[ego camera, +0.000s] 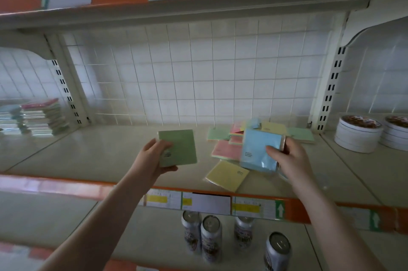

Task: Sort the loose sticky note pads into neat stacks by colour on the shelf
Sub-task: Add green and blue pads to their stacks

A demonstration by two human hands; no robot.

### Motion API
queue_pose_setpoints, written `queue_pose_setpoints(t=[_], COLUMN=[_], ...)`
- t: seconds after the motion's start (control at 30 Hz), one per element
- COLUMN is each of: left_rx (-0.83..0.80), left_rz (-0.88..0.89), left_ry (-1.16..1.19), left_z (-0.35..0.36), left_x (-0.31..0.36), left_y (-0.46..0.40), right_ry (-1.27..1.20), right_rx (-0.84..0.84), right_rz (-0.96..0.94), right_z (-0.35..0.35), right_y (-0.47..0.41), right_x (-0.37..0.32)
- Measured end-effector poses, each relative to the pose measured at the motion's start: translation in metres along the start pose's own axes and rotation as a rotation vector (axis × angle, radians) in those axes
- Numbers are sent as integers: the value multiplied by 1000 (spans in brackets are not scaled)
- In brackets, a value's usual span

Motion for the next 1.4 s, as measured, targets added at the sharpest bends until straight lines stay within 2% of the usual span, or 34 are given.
queue_pose_setpoints(t=[0.2,0.37,0.67,0.87,1.07,1.27,1.4], left_rx=[78,119,160,209,248,342,318], left_rz=[1,0,-24,-17,1,35,41], left_ry=[4,29,43,55,85,49,72], left_z=[-73,-172,-350,-412,-453,-542,-598], left_x=[3,13,42,63,65,91,102], left_y=[-12,-30,-88,-129,-152,-171,-200], right_ry=[-83,-85,-101,-127,-135,-177,-197], right_rx=[-34,-31,-139,-180,-296,-356,-341], right_rz=[88,126,158,165,129,111,82], right_z=[78,187,381,463,538,630,697], right_y=[18,40,66,57,38,38,44], right_x=[-13,-21,-52,-78,-97,-130,-151])
Point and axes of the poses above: each hand's wrist, its own y-axis away from the middle knuckle, its own z-axis out of the palm, x = y × z, the point moved 7 cm from there along -y, towards the middle knuckle, and after that the axes turned 2 degrees about x, right-handed, at the moved point
